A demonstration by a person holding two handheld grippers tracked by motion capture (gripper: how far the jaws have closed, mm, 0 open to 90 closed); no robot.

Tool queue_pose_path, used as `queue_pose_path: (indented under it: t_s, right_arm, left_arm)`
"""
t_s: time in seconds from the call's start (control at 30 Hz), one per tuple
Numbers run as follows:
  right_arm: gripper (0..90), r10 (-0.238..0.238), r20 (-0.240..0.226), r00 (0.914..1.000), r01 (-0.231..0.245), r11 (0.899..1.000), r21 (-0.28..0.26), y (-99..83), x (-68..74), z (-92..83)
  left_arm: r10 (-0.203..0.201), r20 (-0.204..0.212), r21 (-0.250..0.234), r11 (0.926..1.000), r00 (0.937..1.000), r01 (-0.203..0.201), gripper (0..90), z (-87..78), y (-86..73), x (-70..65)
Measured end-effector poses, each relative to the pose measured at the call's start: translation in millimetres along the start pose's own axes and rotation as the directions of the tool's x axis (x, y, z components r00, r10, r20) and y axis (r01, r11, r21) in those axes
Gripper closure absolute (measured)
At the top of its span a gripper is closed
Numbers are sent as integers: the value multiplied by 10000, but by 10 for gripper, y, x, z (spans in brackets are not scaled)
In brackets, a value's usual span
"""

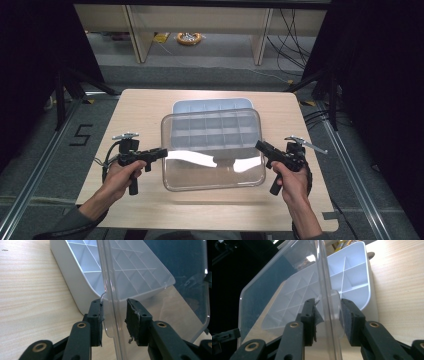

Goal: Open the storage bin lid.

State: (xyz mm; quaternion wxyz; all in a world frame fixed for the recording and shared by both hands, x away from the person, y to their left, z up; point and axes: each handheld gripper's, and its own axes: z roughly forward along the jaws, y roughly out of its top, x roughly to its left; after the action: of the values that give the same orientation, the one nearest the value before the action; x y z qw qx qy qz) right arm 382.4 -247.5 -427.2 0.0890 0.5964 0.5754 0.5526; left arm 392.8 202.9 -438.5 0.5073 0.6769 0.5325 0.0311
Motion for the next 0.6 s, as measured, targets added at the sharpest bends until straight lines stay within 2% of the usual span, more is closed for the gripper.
queue_pose_path:
  t_s: [0.17,0.23,0.3,0.37,0.53,0.6]
  right_arm:
    - [657,-1,23,10000,1,9998,206,-119,-20,-87]
    - [653,-1,-106,9999,2,9999,122,-161,-29,-117]
    - [652,68,16,10000,-69,9998,196,-193,-28,-158]
    - [648,-26,-87,10000,27,9999,100,-222,-36,-186]
    - [652,31,7,10000,-31,10000,66,-267,-16,-267]
    - [653,-78,-10,10000,78,10000,49,-293,-8,-305]
  left_arm:
    - [109,199,-7,9999,9997,-108,651,-77,-43,-48]
    - [188,224,32,9998,9996,-188,652,-101,-68,-71]
    - [197,260,26,9998,9995,-198,654,-116,-101,-94]
    - [282,288,91,9996,9992,-285,654,-127,-139,-117]
    - [331,330,192,9992,9989,-337,653,-153,-219,-146]
    - [330,467,256,9991,9984,-343,655,-160,-256,-148]
